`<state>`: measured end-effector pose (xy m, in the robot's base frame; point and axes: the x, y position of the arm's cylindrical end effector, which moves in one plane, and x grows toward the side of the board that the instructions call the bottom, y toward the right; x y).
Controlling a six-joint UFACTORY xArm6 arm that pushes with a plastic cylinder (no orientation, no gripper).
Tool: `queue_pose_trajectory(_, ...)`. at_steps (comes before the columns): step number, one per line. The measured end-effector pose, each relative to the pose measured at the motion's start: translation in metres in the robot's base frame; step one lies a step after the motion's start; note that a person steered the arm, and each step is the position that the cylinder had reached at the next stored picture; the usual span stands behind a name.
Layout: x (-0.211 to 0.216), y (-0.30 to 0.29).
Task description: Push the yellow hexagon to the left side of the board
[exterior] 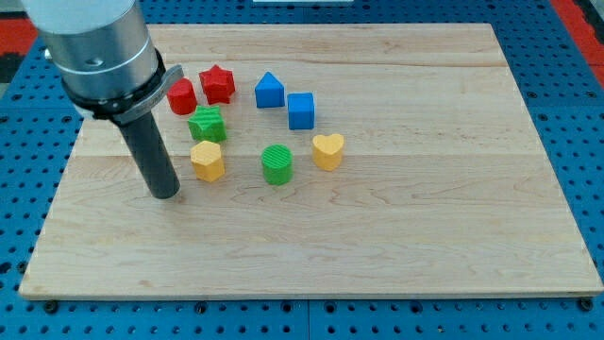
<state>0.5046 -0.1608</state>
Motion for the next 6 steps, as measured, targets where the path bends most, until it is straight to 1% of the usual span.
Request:
queue_pose_trajectory(1,0.013,0.036)
queue_pose_trajectory(2,-0.017,0.064)
queue_pose_trajectory(3,-0.048,0.043)
queue_pose_trajectory(4,-0.041,-0.014)
queue_pose_trajectory(5,-0.036,-0.011)
queue_pose_trajectory(6,-0.060,0.030)
